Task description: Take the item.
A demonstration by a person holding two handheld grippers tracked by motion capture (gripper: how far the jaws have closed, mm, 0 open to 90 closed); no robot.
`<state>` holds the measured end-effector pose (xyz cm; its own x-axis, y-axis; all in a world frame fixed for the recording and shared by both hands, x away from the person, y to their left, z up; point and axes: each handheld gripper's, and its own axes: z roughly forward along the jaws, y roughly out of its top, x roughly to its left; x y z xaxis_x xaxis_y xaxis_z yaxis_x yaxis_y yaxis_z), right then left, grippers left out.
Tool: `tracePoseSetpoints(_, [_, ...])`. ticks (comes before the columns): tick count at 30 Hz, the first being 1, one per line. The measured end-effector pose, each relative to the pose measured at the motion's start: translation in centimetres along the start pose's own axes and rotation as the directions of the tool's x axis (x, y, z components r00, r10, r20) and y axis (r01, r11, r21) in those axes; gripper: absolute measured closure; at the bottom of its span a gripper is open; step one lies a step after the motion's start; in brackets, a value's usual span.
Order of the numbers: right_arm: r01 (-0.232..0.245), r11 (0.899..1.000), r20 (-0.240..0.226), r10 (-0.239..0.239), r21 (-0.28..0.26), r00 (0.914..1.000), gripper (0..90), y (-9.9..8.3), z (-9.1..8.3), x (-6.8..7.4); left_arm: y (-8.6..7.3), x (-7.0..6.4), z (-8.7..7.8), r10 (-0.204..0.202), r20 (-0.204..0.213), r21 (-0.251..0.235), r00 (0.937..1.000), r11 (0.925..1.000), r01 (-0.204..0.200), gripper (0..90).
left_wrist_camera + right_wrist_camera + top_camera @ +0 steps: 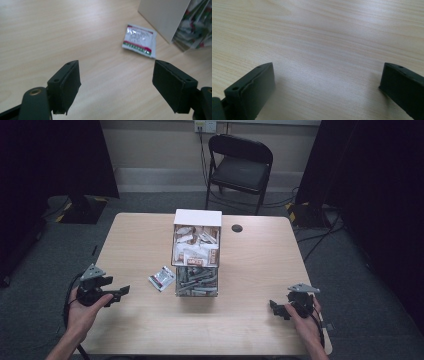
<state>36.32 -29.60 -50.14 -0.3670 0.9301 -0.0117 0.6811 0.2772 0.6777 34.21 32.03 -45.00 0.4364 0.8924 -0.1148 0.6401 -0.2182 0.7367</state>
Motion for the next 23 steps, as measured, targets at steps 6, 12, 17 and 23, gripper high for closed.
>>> tracePoseSetpoints(6, [0.0,1.0,0.0,0.0,0.0,1.0,0.0,0.0,0.0,0.0,-2.3,-0.2,0.9,0.007,-0.038,0.048,0.9992,0.9989,-0.006,23.5])
tracePoseSetpoints(12, [0.0,1.0,0.0,0.0,0.0,1.0,0.0,0.0,0.0,0.0,-4.0,-0.1,2.6,-0.003,-0.038,0.101,0.9993,0.9949,0.007,23.0])
tracePoseSetpoints(17, [0.0,1.0,0.0,0.0,0.0,1.0,0.0,0.0,0.0,0.0,-4.8,-0.1,3.2,0.043,-0.067,0.063,0.9968,0.9973,-0.038,17.4])
tracePoseSetpoints(23, [0.0,1.0,0.0,0.0,0.0,1.0,0.0,0.0,0.0,0.0,-5.1,0.1,3.3,0.033,-0.077,0.037,0.9965,0.9989,-0.03,13.1])
